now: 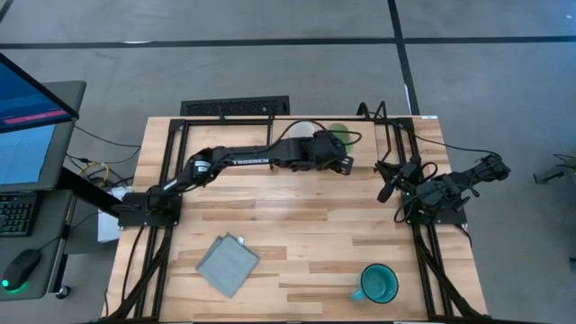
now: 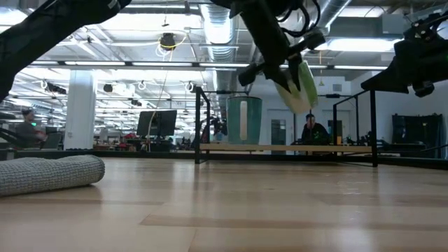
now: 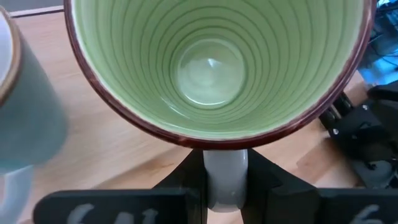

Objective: Stack small to large cups/mugs on shelf
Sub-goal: Put the green mug on the shelf

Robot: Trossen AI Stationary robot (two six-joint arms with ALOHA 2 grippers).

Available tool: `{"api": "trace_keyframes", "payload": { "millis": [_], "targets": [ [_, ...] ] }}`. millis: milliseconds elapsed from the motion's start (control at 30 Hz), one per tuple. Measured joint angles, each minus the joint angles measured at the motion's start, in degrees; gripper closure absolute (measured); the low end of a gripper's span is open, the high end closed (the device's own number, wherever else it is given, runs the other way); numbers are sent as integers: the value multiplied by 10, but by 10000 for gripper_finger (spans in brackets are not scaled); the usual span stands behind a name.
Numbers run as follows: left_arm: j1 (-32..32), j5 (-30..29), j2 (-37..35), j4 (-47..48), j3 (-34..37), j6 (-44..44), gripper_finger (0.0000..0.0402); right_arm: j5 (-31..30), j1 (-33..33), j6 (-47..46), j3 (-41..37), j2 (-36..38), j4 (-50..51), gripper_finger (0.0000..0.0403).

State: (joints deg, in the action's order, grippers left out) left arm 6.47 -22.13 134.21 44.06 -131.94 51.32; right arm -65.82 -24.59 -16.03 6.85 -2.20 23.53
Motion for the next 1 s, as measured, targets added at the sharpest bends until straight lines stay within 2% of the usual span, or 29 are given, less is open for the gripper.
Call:
{"api": "trace_keyframes", "payload": {
  "millis": [633, 1000],
  "targets": [
    [1, -42, 0, 52, 0, -23, 363, 0, 0, 0, 0, 0, 0, 329],
    [11, -39, 8, 68, 0, -23, 363, 0, 0, 0, 0, 0, 0, 329]
  ]
}}
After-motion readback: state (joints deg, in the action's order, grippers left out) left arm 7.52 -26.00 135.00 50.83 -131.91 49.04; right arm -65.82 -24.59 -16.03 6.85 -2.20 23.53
